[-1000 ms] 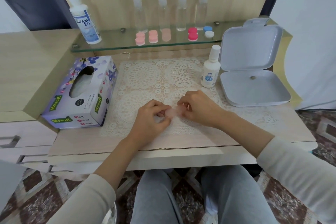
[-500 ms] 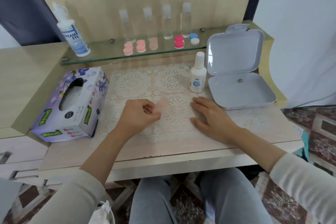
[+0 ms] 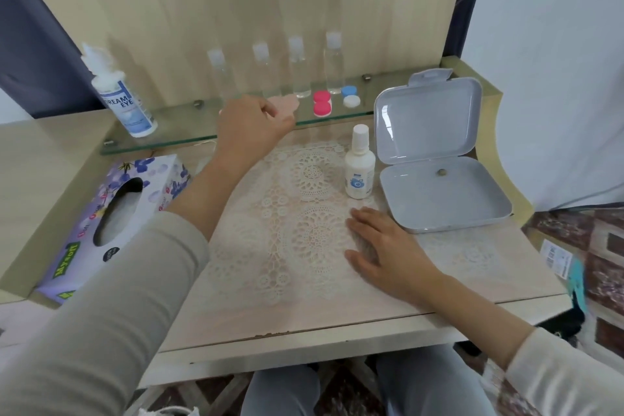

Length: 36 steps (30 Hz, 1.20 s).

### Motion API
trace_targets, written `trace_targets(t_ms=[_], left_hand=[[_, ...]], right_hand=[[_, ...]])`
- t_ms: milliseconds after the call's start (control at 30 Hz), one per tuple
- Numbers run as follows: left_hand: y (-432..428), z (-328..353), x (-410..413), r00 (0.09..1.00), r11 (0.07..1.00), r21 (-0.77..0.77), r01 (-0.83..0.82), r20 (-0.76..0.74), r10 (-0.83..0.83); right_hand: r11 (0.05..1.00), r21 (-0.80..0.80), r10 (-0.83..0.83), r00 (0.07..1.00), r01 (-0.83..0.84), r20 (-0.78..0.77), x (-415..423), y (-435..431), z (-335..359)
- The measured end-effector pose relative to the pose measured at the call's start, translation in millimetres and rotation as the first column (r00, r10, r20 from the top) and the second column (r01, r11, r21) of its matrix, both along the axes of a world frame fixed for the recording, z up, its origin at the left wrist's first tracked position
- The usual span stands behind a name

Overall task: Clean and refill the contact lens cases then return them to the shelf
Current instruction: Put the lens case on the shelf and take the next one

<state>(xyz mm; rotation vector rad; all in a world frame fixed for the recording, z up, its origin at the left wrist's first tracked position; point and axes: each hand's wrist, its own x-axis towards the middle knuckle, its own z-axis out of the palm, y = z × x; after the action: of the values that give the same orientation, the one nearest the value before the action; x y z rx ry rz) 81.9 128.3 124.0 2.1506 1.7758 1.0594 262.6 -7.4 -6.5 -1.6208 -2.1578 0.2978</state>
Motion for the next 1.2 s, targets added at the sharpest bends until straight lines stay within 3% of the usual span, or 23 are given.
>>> trace_targets(t_ms=[433,733,1000,1133,1200], left_hand=[[50.6,-7.2,28.7,0.975,0.998,-0.038,-0.042,-0.22,0.032],[51.4,-13.4,25.3,0.973,0.999,0.023,-0.027,-0.231,0.032],[50.7,-10.0,23.6,0.977,0.984,0.174,0.049,-0.213,-0.011],[53.0,-3.0,30.2,0.956,0.961,0.216,0.174,-0.271,-0.113],[54.0,-0.6,36.4,0.914,0.96,0.176,0.216,-0.382,-0.136]], right_hand=[[0.996,0.09,-0.025,1.0,0.025,-0.006,0.0,2.3,-9.6],[0.995,0.091,-0.033,0.999,0.032,0.011,-0.1,2.7,-9.1],[0.995,0.088,-0.036,0.999,0.036,-0.002,-0.3,2.6,-10.1],[0.996,0.085,-0.037,0.999,0.038,-0.008,-0.6,2.1,-10.5],[0.995,0.089,-0.038,0.999,0.038,-0.003,-0.7,2.0,-10.6]])
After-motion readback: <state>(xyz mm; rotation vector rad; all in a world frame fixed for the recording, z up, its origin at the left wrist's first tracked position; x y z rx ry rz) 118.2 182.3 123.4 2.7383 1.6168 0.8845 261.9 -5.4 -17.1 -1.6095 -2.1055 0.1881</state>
